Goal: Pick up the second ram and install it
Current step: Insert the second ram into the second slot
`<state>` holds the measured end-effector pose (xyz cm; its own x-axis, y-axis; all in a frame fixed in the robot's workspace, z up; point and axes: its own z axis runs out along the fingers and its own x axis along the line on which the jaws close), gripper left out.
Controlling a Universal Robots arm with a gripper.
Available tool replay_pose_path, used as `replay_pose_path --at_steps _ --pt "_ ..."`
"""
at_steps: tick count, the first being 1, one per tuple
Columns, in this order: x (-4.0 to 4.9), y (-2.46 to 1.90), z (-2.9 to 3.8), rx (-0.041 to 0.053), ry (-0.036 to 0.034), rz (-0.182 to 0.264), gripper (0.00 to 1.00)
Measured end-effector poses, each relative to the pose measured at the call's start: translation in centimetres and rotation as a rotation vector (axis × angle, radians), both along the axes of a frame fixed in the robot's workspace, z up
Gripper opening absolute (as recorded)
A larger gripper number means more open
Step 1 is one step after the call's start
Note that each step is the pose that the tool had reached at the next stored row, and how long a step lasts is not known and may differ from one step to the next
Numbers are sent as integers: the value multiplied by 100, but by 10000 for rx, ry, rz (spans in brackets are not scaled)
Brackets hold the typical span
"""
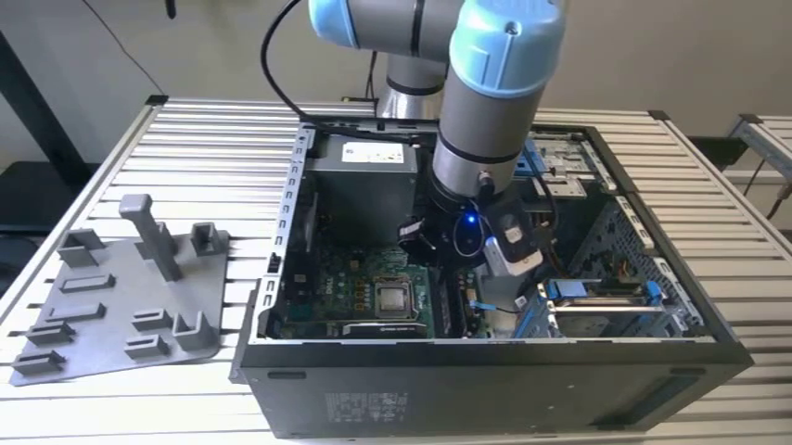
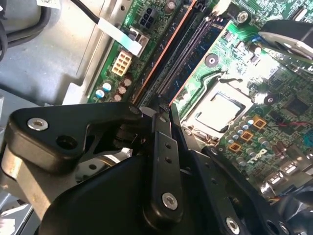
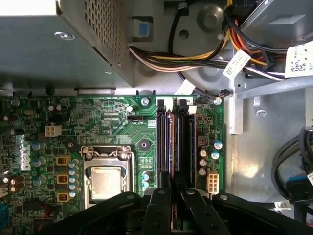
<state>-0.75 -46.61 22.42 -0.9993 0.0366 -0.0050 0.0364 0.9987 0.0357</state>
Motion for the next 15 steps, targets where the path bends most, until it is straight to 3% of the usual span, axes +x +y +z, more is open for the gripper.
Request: replay_pose_path --at_steps 4,9,15 --pt "0 0 -4 4 0 129 14" --pt "0 -1 -33 100 -1 135 14" --pt "0 -1 -33 109 0 135 14"
